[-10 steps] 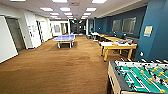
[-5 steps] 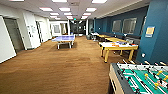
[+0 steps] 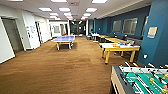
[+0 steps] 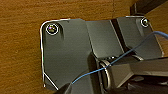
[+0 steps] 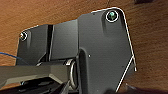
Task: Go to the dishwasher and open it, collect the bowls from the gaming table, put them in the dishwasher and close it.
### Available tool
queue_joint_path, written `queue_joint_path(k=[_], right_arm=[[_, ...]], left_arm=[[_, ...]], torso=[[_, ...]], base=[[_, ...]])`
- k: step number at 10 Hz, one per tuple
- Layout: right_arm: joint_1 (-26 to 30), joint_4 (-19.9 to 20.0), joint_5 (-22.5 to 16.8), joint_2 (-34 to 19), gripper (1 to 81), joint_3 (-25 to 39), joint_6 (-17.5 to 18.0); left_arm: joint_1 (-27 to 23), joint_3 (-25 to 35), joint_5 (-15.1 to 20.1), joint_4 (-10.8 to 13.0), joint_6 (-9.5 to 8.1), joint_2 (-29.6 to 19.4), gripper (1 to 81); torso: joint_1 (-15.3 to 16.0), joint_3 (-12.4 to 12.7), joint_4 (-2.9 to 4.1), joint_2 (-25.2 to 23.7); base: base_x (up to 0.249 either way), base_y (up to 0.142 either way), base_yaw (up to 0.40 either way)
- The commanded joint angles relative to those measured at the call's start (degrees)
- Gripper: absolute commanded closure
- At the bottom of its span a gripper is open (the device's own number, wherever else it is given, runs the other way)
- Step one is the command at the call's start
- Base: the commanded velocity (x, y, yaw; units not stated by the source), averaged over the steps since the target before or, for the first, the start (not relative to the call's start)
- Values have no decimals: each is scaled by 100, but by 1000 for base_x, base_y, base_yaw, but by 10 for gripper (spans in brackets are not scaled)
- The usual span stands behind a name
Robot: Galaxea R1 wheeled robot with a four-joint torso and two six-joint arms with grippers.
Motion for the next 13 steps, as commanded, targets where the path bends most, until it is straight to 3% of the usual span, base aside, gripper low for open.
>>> queue_joint_path(k=[1,13], right_arm=[[203,-18,-370,2,10,2,-21],[185,8,-370,11,10,-24,-21]], left_arm=[[-179,-8,377,-22,21,-8,10],[-170,-8,377,-5,21,1,10]], torso=[[0,-2,0,2],[-13,0,0,-2]], base=[[182,0,0],[185,0,0]])
